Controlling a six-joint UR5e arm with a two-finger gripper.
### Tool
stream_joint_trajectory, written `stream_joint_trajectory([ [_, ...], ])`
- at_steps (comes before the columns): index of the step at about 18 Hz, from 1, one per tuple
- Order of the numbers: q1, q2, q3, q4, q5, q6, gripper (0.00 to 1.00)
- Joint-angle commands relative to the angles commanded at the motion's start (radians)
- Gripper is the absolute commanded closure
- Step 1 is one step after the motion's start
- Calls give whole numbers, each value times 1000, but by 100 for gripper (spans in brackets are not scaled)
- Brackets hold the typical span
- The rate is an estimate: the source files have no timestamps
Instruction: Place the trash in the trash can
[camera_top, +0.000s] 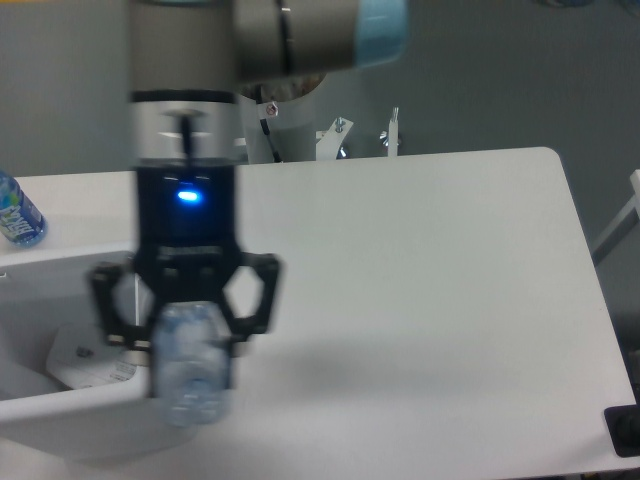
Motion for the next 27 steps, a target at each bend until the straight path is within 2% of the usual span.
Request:
stream_joint_trajectory([
  [1,-3,0,-9,0,0,5,27],
  [2,-6,0,-20,2,0,17,8],
  [4,-14,-3,-28,2,0,47,0],
  [11,0,5,-31,0,3,48,0],
  [14,89,5,-45,-3,17,51,0],
  [16,150,3,-61,-9,66,78,0],
  [19,227,15,-130,-20,182,228,0],
  [21,267,35,-149,-75,239,326,0],
  [25,345,89,-167,-271,273,596,0],
  [27,371,104,-186,-310,273,699,0],
])
